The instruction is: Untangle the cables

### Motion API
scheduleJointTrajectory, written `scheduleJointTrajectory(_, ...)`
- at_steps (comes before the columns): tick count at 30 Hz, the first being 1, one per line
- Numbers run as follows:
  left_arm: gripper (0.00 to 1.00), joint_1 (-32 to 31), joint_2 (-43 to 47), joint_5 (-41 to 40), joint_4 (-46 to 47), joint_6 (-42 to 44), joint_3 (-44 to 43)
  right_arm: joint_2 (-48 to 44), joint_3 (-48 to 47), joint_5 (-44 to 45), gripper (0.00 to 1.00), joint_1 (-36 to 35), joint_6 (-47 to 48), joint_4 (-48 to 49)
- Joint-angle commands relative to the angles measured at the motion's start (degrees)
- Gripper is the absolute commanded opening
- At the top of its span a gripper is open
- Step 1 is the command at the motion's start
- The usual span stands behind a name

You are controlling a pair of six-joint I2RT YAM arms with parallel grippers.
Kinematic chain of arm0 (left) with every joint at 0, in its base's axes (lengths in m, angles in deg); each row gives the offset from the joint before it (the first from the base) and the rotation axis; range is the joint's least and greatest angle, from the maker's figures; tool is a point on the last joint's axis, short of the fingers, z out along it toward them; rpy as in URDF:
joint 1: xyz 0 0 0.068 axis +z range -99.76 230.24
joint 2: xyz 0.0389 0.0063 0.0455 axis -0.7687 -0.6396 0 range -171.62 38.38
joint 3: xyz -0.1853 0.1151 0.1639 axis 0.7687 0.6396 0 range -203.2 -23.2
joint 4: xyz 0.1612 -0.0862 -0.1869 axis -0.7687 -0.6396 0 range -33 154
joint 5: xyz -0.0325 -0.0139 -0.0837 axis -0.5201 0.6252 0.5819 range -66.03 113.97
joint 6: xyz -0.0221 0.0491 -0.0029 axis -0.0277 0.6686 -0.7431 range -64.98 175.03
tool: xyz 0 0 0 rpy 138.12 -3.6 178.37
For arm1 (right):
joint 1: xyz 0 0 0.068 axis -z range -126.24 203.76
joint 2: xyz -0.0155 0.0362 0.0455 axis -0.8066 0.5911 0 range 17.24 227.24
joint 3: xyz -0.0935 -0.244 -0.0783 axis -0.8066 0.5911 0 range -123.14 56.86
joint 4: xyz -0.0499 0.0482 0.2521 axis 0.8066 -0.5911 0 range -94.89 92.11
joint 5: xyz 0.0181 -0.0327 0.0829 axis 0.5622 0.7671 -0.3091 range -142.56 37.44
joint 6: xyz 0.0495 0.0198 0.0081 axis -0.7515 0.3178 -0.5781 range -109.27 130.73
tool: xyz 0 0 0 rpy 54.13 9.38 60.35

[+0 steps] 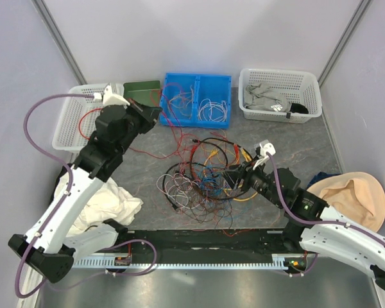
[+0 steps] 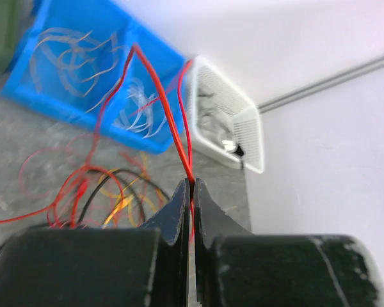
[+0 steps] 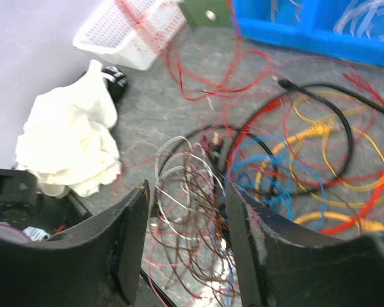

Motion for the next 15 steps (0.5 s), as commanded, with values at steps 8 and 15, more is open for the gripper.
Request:
scheduleJointTrajectory(8,0.02,-1.3,-11.2,11.6,-5.5,9.1,-28.0,10.3,-14.4,-5.1,0.76,-0.1,5.6,11.2)
scheduleJointTrajectory(15,0.02,-2.4,-10.9,12.1,-6.7,9.5,-28.6,19.2,-20.3,-5.5,0.92,-0.1,6.9,18.1)
